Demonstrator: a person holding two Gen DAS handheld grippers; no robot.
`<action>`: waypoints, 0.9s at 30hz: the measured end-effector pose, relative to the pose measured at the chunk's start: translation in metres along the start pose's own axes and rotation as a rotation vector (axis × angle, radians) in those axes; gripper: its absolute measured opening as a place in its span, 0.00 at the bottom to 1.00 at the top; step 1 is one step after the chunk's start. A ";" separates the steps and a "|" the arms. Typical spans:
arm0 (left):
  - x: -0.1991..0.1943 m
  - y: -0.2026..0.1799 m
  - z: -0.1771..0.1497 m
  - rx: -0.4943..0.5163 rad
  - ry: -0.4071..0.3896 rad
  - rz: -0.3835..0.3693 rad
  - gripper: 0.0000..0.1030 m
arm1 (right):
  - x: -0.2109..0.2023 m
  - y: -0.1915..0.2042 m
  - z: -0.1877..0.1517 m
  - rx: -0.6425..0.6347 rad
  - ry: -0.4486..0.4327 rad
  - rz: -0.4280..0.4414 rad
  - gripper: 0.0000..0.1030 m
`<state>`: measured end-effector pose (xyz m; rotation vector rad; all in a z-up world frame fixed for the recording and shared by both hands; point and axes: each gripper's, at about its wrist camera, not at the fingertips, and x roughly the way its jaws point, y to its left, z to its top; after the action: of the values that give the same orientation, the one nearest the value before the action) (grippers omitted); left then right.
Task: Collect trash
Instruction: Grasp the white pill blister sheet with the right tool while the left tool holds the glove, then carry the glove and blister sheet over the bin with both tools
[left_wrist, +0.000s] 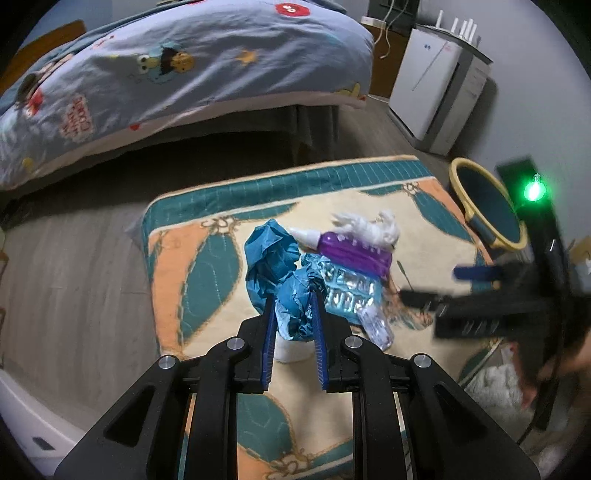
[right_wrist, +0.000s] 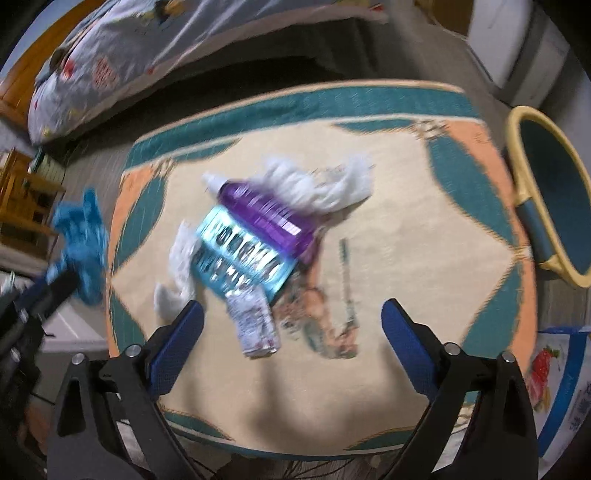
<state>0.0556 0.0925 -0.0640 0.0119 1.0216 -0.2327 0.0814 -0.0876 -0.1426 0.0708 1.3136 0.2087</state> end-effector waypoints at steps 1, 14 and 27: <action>0.000 0.000 0.002 0.003 -0.004 0.003 0.19 | 0.006 0.005 -0.003 -0.016 0.014 -0.005 0.84; 0.001 0.000 0.005 0.011 -0.006 -0.008 0.19 | 0.055 0.037 -0.016 -0.203 0.122 -0.042 0.45; -0.010 -0.017 0.020 0.049 -0.038 -0.018 0.19 | 0.009 0.021 0.001 -0.169 0.054 -0.016 0.29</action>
<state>0.0648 0.0755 -0.0436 0.0432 0.9781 -0.2731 0.0826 -0.0654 -0.1478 -0.0893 1.3454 0.3088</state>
